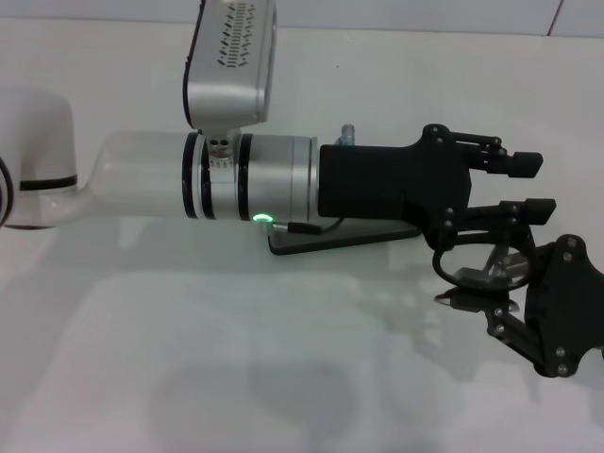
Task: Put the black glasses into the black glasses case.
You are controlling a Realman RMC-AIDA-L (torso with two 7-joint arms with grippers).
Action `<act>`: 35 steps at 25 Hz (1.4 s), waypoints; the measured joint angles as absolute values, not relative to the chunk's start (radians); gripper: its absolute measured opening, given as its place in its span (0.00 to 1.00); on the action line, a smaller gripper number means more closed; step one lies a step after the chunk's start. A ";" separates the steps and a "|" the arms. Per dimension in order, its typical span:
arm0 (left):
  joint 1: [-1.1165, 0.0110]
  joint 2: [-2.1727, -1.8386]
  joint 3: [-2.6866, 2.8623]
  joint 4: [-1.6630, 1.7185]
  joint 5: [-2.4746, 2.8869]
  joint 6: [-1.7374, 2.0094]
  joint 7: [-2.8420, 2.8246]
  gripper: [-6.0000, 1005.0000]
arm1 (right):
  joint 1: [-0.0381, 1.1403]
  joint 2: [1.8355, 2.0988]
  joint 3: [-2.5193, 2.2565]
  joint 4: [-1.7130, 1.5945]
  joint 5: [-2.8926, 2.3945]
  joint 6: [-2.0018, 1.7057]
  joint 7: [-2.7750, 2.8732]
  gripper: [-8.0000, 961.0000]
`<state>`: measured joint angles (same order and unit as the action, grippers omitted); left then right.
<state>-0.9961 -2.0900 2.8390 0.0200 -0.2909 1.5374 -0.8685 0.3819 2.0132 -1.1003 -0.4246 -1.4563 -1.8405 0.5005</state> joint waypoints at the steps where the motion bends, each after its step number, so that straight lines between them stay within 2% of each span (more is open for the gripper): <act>1: -0.997 -2.090 2.839 0.017 -0.289 1.537 -0.868 0.48 | 0.382 2.013 -1.100 -0.425 -1.457 -1.838 0.501 0.12; 9: -0.991 -2.090 2.817 -0.010 -0.356 1.442 -0.799 0.48 | 0.382 2.003 -1.108 -0.428 -1.460 -1.781 0.498 0.12; 14: -0.946 -2.085 2.798 -0.106 -0.548 1.400 -0.803 0.48 | 0.376 2.024 -1.124 -0.525 -1.488 -1.630 0.512 0.12; 18: -0.926 -2.085 2.798 -0.135 -0.597 1.399 -0.804 0.48 | 0.361 2.027 -1.212 -0.663 -1.490 -1.503 0.587 0.12; 25: -0.893 -2.081 2.797 -0.136 -0.630 1.395 -0.804 0.48 | 0.308 2.023 -1.570 -0.977 -1.513 -1.052 0.764 0.12; 26: -0.891 -2.081 2.797 -0.137 -0.630 1.394 -0.804 0.48 | 0.284 2.023 -1.677 -1.066 -1.555 -0.902 0.799 0.12; 35: -0.901 -2.086 2.800 -0.138 -0.631 1.384 -0.804 0.48 | 0.274 2.024 -1.951 -1.165 -1.653 -0.543 0.853 0.12</act>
<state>-0.9012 -2.0858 2.8004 -0.1379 -0.6313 1.3845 -0.8038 0.2743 2.0241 -1.9512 -1.1650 -1.6534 -0.5428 0.8530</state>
